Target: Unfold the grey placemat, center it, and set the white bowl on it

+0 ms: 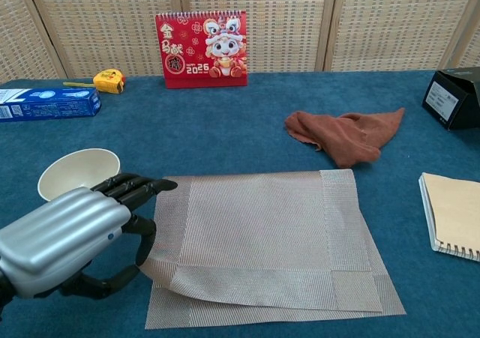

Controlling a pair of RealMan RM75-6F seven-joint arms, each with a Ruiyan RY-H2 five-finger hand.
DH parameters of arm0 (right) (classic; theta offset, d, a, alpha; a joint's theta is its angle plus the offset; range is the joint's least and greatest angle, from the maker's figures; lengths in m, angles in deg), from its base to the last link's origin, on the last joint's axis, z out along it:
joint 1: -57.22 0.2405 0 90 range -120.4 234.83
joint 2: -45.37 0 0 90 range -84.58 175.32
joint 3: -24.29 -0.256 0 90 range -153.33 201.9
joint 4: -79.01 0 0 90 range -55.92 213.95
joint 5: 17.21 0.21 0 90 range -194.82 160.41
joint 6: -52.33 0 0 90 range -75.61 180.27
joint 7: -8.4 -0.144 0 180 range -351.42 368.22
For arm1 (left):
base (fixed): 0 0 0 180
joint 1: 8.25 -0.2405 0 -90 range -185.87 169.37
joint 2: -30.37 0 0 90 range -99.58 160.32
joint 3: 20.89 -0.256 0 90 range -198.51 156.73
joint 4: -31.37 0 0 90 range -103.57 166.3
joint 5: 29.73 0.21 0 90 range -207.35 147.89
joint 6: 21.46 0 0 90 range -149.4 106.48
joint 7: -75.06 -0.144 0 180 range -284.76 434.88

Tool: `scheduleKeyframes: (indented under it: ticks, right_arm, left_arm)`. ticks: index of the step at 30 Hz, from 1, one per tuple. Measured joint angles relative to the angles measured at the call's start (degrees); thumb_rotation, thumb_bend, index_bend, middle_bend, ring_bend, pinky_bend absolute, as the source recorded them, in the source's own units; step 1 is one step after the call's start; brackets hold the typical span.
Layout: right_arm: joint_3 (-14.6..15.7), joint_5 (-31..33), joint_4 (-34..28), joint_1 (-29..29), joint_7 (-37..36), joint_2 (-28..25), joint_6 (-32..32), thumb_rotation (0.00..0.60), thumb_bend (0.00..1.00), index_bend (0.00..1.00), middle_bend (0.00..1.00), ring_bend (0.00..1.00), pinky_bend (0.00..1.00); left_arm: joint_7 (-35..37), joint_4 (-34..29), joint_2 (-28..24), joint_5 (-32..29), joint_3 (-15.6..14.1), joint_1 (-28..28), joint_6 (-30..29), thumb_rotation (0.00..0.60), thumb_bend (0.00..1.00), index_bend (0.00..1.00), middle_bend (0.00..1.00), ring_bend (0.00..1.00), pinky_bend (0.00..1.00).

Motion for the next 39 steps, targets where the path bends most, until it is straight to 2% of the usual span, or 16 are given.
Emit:
scheduleKeyframes:
  ticks: [5,8,14,20,27,33,39]
  right_arm:
    - [-0.1,0.1,-0.1,0.0,-0.3,-0.1,-0.1,0.600,0.10,0.14,0.00,0.00,0.00]
    - [-0.4,0.6,0.0,0.0,-0.6,-0.2,-0.1,0.600,0.10,0.14,0.00,0.00,0.00]
    - [-0.7,1.8,0.1,0.1,-1.5,-0.5,0.8,0.600,0.10,0.14,0.00,0.00,0.00]
    - [-0.6,2.5,0.3,0.5,-0.7,-0.3,2.3,0.600,0.10,0.14,0.00,0.00,0.00]
    - [-1.0,4.1,1.1,0.9,-0.4,0.2,3.6,0.600,0.10,0.14,0.00,0.00,0.00]
    - [-1.4,5.2,1.8,1.3,-0.8,0.3,4.8,0.600,0.10,0.14,0.00,0.00,0.00]
    - [-1.4,5.4,2.2,1.5,-0.5,0.7,5.2,0.600,0.10,0.14,0.00,0.00,0.00]
  left_arm:
    - [-1.3,-2.7,-1.3,-1.4,3.1,1.6,0.8,0.600,0.45,0.58,0.00,0.00,0.00]
    - [-2.6,-4.2,-2.1,-3.2,5.9,3.2,1.9,0.600,0.45,0.58,0.00,0.00,0.00]
    - [-4.9,-6.1,-3.1,-9.3,11.8,6.7,5.3,0.600,0.45,0.58,0.00,0.00,0.00]
    - [-10.4,-5.9,-3.5,-16.7,18.1,11.6,8.6,0.600,0.47,0.59,0.00,0.00,0.00]
    - [-14.2,0.4,-2.0,-25.5,24.3,17.9,9.9,0.600,0.47,0.59,0.00,0.00,0.00]
    - [-15.3,7.5,-0.4,-31.5,27.6,23.0,11.3,0.600,0.47,0.59,0.00,0.00,0.00]
    - [-15.2,12.5,1.4,-35.3,29.6,27.1,11.6,0.600,0.47,0.59,0.00,0.00,0.00]
